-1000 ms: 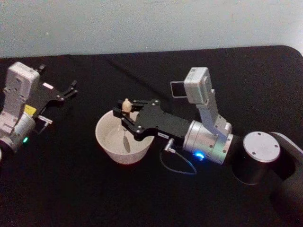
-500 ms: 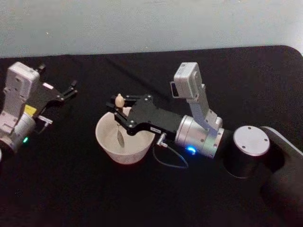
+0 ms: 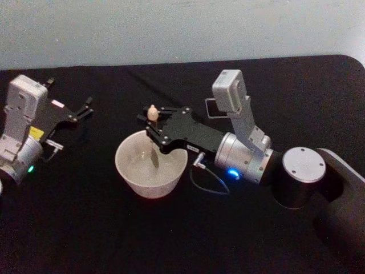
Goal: Pick up the stirring spoon with one hand, stir inside the cup, then place it back in its original position.
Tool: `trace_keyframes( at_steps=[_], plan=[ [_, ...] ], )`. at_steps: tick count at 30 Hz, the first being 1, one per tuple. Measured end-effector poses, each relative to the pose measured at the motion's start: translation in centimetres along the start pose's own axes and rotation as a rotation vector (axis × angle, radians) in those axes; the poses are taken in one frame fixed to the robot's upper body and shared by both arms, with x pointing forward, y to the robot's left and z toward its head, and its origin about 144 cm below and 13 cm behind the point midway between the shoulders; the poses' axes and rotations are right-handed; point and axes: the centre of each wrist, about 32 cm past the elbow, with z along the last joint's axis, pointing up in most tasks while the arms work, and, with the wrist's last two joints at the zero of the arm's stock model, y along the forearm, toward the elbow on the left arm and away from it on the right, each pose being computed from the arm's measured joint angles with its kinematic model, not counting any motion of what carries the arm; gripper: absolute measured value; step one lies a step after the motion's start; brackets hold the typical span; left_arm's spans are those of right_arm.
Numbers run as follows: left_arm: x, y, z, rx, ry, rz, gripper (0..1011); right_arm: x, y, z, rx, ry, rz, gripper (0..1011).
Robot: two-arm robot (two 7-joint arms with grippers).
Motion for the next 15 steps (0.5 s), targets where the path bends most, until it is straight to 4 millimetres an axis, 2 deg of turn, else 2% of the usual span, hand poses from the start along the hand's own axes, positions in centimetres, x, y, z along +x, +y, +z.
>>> trace_keyframes(
  at_steps=[15],
  plan=[
    [0.0,0.0,0.0,0.0,0.0,0.0,1001,0.0,-2.2,0.0,-0.003,0.01,-0.029,164]
  ],
)
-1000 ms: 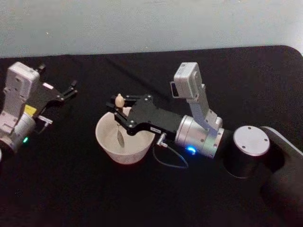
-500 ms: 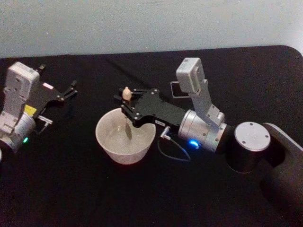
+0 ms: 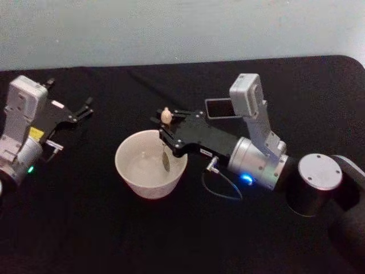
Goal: Pick up the stirring spoon with one hand, stir inside the cup, then place it back in its original position.
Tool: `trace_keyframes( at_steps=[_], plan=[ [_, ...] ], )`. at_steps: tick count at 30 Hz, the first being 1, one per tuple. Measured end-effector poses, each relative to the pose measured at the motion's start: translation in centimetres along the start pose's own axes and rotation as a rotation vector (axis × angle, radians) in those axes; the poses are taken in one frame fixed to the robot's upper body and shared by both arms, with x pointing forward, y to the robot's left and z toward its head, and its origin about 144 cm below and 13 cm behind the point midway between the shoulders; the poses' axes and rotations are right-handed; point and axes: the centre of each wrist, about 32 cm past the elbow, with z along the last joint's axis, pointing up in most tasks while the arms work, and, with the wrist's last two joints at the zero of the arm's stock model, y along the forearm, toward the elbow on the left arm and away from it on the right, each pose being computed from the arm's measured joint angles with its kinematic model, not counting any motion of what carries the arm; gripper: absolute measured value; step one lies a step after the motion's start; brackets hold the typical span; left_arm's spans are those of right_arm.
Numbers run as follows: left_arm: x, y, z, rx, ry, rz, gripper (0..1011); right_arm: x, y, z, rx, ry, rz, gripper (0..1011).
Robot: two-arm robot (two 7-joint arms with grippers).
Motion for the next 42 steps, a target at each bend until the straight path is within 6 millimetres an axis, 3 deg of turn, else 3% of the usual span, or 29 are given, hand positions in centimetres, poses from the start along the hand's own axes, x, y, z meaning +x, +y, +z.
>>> trace_keyframes(
  at_steps=[20,42],
  plan=[
    [0.0,0.0,0.0,0.0,0.0,0.0,1001,-1.9,0.5,-0.2,0.005,0.017,0.074,164],
    [0.0,0.0,0.0,0.0,0.0,0.0,1001,-0.9,3.0,-0.2,0.007,-0.005,0.047,164]
  ],
)
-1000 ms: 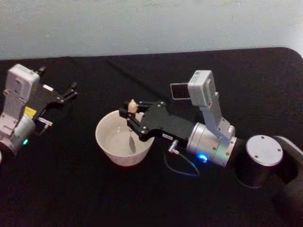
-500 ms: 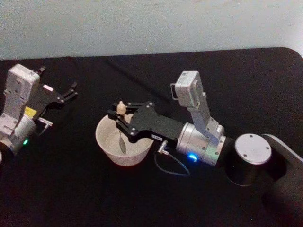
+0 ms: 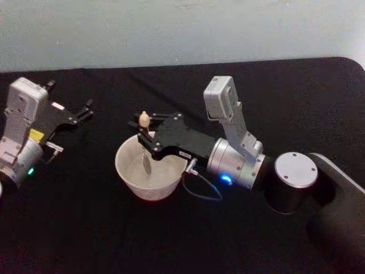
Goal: Pick up the stirring spoon with one hand, stir inside the cup, then place it back in its original position.
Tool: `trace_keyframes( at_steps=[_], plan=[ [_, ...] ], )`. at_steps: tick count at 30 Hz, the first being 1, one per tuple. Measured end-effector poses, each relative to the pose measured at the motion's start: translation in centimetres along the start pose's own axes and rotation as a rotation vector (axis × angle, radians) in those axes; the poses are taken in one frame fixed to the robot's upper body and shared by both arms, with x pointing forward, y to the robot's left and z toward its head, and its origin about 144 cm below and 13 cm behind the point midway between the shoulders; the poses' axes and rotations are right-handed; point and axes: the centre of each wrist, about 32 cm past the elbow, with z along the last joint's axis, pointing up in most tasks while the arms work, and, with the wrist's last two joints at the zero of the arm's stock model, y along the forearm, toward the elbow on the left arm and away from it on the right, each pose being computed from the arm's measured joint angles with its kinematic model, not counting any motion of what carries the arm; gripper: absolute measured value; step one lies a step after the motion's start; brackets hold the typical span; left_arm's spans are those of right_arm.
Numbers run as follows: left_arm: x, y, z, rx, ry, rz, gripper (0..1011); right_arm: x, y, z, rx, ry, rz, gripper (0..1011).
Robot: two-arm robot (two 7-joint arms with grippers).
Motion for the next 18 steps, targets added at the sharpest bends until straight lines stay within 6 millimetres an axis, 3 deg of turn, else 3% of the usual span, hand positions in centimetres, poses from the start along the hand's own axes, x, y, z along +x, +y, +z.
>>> trace_keyframes(
  at_steps=[9,18],
  plan=[
    [0.0,0.0,0.0,0.0,0.0,0.0,1001,0.7,-0.2,-0.1,-0.006,-0.01,-0.034,164],
    [0.0,0.0,0.0,0.0,0.0,0.0,1001,1.4,-1.5,-0.1,-0.011,-0.019,-0.071,164]
  ],
)
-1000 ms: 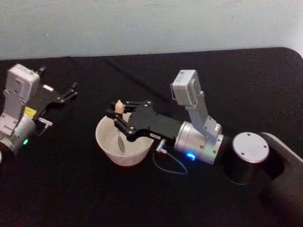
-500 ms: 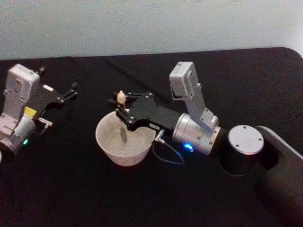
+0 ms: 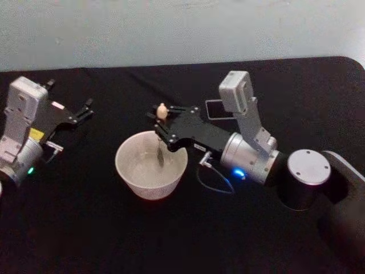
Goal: Pick up the stirring spoon with one hand, stir inside the cup, then place it back in its original position.
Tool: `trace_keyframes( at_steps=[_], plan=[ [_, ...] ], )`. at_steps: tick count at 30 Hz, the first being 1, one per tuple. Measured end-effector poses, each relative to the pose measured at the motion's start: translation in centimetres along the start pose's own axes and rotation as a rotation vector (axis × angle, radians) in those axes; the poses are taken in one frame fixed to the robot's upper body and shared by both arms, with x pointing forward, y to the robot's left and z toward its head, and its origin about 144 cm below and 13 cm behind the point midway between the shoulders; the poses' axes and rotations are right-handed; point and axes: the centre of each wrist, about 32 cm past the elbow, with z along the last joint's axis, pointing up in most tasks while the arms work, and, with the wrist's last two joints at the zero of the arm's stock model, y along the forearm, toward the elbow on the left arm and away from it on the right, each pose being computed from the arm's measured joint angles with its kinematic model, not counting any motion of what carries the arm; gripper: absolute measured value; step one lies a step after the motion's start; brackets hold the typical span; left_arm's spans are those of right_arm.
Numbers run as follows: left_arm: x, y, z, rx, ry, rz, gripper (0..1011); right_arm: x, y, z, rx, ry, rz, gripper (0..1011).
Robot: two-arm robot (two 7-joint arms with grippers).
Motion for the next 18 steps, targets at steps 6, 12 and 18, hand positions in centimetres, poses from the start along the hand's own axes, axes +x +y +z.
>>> trace_keyframes(
  at_steps=[6,12,18],
  plan=[
    [0.0,0.0,0.0,0.0,0.0,0.0,1001,0.0,-0.9,0.1,0.002,0.0,-0.004,164],
    [0.0,0.0,0.0,0.0,0.0,0.0,1001,-0.5,-1.5,0.2,0.009,0.01,0.01,164],
    [0.0,0.0,0.0,0.0,0.0,0.0,1001,-1.0,-1.6,0.3,0.012,0.021,0.028,164]
  ],
)
